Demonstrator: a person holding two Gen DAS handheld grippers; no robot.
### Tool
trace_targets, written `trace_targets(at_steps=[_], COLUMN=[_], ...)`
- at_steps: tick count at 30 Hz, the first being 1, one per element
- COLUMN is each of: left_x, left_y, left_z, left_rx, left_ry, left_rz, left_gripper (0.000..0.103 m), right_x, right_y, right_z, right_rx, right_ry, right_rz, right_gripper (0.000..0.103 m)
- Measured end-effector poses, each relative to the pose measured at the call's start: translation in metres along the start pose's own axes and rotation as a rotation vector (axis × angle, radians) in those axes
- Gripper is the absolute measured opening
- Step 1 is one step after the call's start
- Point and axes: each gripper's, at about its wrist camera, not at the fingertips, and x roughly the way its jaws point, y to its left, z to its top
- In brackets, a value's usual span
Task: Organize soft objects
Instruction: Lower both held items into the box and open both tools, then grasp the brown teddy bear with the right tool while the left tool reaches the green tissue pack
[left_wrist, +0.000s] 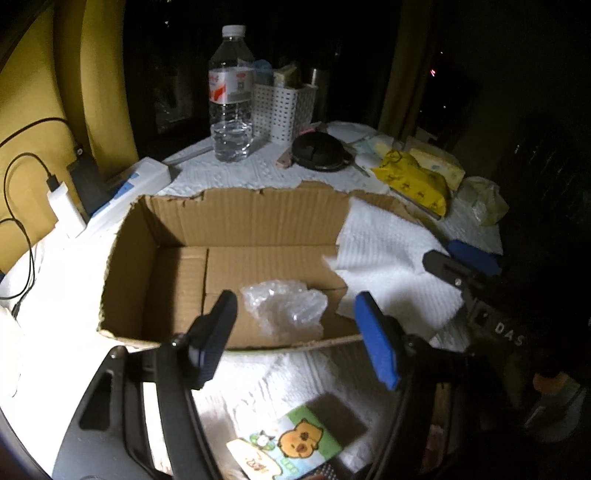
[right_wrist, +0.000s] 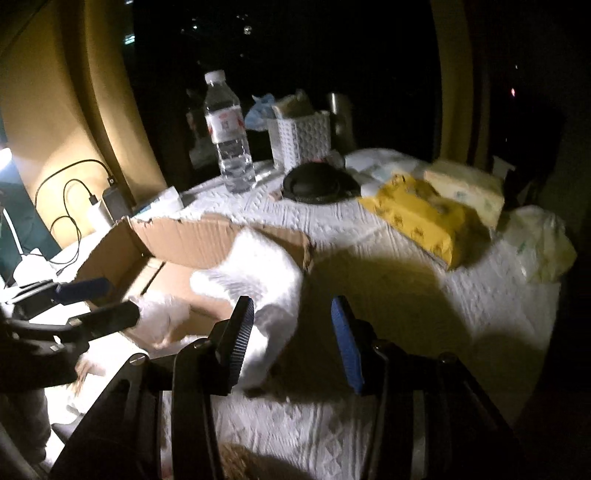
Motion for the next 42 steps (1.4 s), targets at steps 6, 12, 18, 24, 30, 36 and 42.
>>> trace_targets(at_steps=[6, 12, 18, 24, 30, 36, 42], left_x=[-0.006, -0.014, -0.023, -0.034, -0.05, -0.061, -0.068], left_y=[0.001, 0.002, 0.003, 0.0, -0.002, -0.004, -0.006], left_z=[-0.008, -0.016, -0.022, -0.025, -0.031, -0.04, -0.052], left_rx=[0.008, 0.018, 0.022, 0.026, 0.024, 0.025, 0.03], left_ry=[0.008, 0.005, -0.009, -0.027, -0.054, -0.067, -0.063], left_rz=[-0.001, -0.001, 0.0, -0.012, -0.031, -0.04, -0.058], left_gripper=[0.068, 0.068, 0.068, 0.069, 0.074, 0.075, 0.08], right_x=[0.008, 0.028, 0.012, -0.016, -0.043, -0.066, -0.082], right_y=[0.011, 0.006, 0.01, 0.022, 0.037, 0.047, 0.05], right_z=[-0.006, -0.01, -0.006, -0.003, -0.009, -0.023, -0.041], right_rx=[-0.036, 0.002, 0.011, -0.001, -0.016, -0.024, -0.018], right_ry=[0.017, 0.08, 0.046, 0.0, -0.021, -0.024, -0.02], right_rz=[-0.029, -0.021, -0.04, -0.03, -0.017, -0.018, -0.031], right_gripper=[0.039, 0.039, 0.052, 0.066, 0.067, 0.067, 0.067])
